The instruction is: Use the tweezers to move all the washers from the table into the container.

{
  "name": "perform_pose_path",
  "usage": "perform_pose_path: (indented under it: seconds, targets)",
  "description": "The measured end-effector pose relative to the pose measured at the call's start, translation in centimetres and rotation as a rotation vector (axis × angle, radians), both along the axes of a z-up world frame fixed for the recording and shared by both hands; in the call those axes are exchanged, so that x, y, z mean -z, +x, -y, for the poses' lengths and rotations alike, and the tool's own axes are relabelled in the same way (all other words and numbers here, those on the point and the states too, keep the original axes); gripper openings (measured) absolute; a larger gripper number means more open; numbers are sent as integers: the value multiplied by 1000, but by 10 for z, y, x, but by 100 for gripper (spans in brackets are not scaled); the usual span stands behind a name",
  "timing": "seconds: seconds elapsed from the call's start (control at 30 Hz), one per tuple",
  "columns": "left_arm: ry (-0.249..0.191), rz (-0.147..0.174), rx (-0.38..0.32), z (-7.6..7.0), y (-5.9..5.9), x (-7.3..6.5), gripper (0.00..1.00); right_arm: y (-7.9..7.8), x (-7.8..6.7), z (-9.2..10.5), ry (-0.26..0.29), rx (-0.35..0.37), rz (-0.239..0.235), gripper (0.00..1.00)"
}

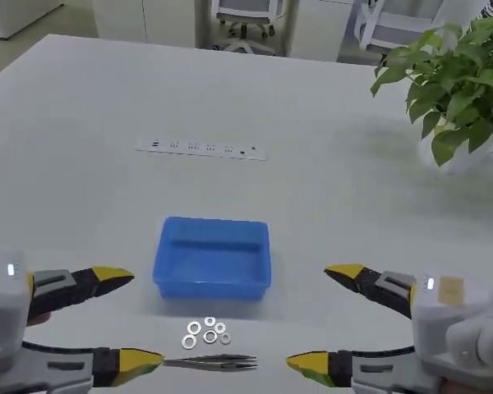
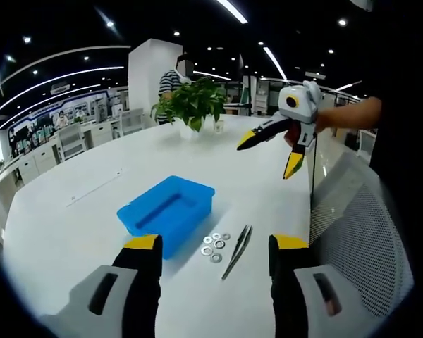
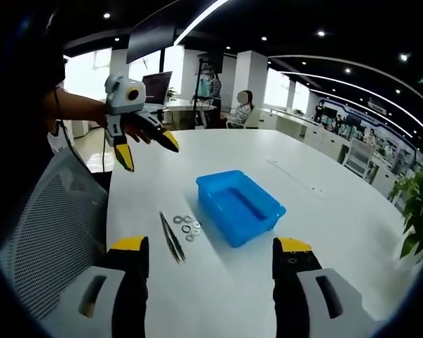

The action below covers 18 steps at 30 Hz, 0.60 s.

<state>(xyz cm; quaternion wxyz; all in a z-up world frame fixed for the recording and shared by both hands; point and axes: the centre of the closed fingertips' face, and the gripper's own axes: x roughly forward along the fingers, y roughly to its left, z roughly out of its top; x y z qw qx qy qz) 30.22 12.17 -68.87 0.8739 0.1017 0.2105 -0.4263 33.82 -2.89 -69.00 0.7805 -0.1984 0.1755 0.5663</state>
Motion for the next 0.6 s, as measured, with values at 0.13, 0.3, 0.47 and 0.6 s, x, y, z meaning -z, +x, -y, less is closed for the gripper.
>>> perform_pose_path:
  seconds: [0.13,0.3,0.47,0.6]
  targets:
    - [14,-15,21,1,0,6,63,0,4,-4,-14,-32,-5,67]
    - [21,-43,59,6,-3,14,55,-2,11,-10,-47,-96,0,62]
    - [35,-51,91,8,-4,21,48,-4,19,-17,-81,-156,4,57]
    - [51,-57,115,9,-4,26,43,-6,25,-23,-104,-199,10,53]
